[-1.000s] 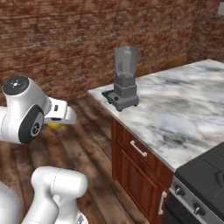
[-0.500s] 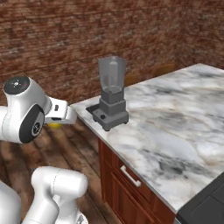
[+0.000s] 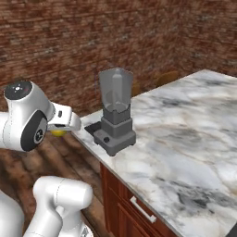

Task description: Grab the lemon and onion from the fridge, place them in the blender, close the lid, and turn on the blender to create a marinade.

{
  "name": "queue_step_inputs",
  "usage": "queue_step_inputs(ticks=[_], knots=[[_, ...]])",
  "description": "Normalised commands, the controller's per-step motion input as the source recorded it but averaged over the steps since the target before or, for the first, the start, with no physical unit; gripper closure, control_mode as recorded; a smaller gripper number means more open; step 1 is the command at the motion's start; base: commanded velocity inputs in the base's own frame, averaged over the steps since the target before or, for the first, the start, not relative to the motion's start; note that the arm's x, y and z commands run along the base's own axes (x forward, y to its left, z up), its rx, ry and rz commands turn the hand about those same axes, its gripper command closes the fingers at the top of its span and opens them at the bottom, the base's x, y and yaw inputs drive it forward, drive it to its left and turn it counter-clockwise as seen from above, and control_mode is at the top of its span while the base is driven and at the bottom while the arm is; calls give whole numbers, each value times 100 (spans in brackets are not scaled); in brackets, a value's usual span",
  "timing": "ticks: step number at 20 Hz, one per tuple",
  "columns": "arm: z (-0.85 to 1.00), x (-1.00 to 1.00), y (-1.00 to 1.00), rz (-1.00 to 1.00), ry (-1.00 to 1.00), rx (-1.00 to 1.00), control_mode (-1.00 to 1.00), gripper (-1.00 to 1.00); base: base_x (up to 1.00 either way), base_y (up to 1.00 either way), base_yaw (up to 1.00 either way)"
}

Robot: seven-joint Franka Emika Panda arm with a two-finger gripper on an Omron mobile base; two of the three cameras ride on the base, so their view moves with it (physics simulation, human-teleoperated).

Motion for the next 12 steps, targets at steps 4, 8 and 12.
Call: queue_step_inputs(ticks=[4, 8, 12], knots=[[0, 0, 0, 0, 0, 0, 100, 100, 38, 27, -23], [0, 0, 0, 0, 0, 0, 100, 100, 31, 24, -27], [0, 0, 0, 0, 0, 0, 100, 100, 38, 15, -29]])
